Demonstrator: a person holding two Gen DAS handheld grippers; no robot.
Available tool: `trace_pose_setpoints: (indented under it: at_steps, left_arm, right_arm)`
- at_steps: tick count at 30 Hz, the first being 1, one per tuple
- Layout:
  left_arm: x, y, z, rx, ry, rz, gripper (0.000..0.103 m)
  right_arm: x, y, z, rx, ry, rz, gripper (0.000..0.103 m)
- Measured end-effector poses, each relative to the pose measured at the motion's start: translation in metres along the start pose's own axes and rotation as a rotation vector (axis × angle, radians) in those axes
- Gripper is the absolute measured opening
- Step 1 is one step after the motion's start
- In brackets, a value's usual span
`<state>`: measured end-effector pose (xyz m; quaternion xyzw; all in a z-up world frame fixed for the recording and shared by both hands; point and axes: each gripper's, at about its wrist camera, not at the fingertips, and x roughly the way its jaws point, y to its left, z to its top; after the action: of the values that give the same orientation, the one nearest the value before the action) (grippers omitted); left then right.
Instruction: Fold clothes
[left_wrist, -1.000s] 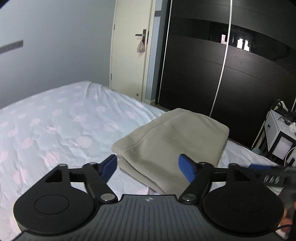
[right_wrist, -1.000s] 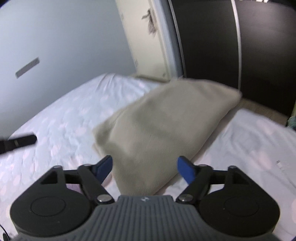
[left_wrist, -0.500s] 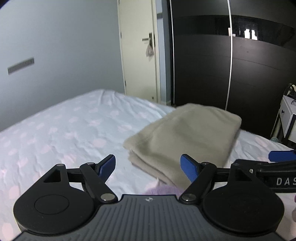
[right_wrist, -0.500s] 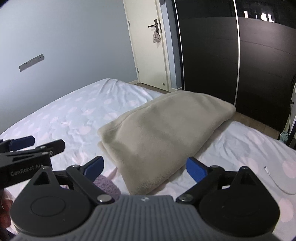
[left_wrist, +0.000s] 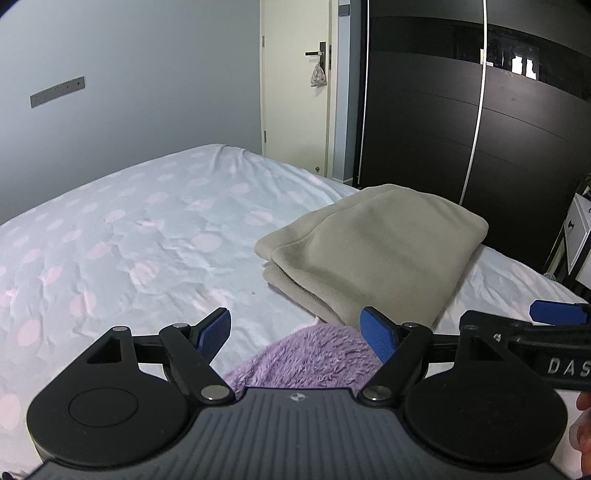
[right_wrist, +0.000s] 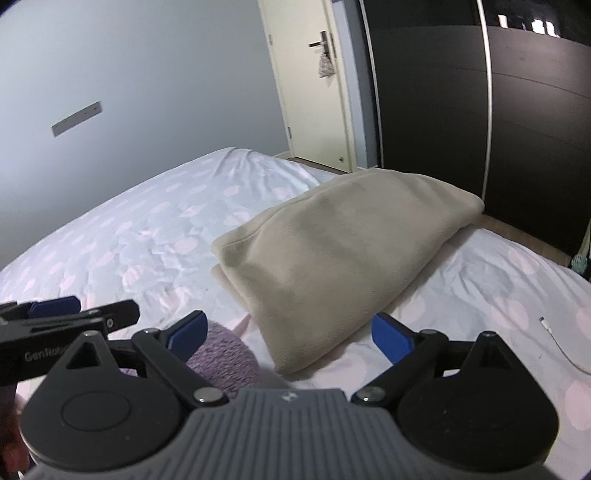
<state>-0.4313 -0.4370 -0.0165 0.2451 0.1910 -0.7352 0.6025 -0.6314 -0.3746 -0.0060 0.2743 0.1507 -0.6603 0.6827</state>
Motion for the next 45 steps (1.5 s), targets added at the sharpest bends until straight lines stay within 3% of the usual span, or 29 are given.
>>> trace_pose_setpoints:
  at_steps: [9, 45]
  left_arm:
    - [0.001, -0.005, -0.004, 0.004, 0.035, 0.000, 0.077]
    - [-0.009, -0.030, 0.009, 0.084, -0.026, 0.022, 0.077]
  right_arm:
    - [-0.002, 0.006, -0.008, -0.025, 0.034, 0.007, 0.097]
    - [-0.010, -0.013, 0.004, 0.000, -0.035, -0.021, 0.097]
